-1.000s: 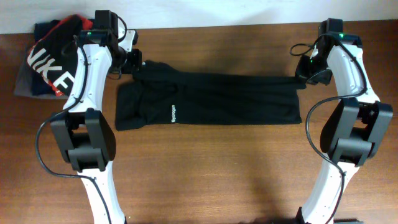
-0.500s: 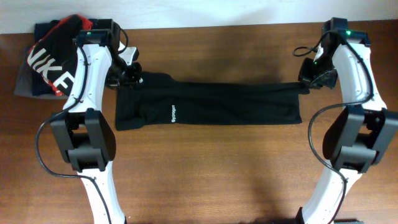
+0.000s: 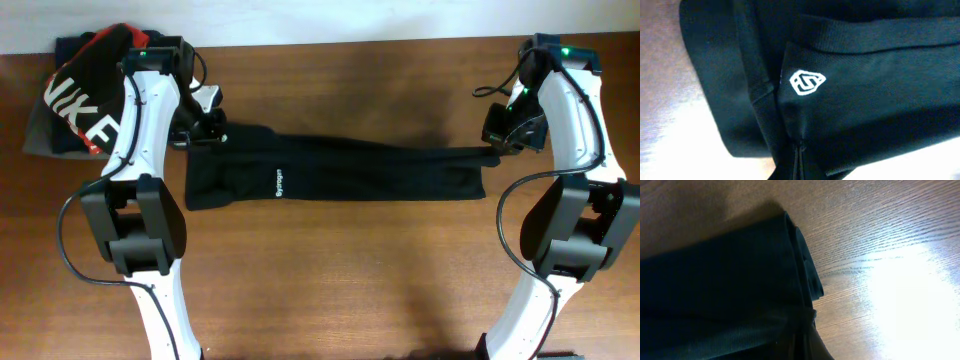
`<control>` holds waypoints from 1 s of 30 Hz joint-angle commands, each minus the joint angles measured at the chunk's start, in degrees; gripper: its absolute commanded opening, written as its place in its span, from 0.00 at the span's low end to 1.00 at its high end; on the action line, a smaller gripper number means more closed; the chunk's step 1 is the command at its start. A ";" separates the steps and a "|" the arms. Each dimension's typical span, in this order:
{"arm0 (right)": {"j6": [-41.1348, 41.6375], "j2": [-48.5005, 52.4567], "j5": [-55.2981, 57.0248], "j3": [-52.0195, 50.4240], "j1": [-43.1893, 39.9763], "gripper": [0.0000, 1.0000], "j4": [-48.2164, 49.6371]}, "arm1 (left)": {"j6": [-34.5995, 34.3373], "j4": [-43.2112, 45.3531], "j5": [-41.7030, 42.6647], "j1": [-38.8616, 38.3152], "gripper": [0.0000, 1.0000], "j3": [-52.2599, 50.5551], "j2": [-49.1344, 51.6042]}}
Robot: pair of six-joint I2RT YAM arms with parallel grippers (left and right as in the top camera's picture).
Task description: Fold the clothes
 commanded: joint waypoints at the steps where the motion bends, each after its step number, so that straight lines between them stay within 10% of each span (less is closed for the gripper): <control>1: 0.66 -1.53 1.68 0.85 -0.55 0.04 -0.92 | 0.26 -1.73 -3.74 0.44 0.01 0.52 -1.92; 18: 0.61 -1.22 2.45 0.85 -0.55 0.06 -3.02 | 0.24 -6.91 -8.35 0.46 0.09 0.52 -1.86; 23: 0.35 -1.20 2.45 0.85 -0.55 0.25 -3.63 | 0.24 -6.38 -7.74 0.39 0.25 0.52 -1.86; 26: 0.20 -1.18 3.37 0.85 -0.55 0.66 -4.20 | 0.28 -5.27 -3.80 0.37 0.41 0.52 -1.86; 30: 0.24 -1.18 5.40 0.85 -0.55 0.93 -4.70 | 1.44 -2.05 -0.92 -0.26 0.41 0.52 -1.86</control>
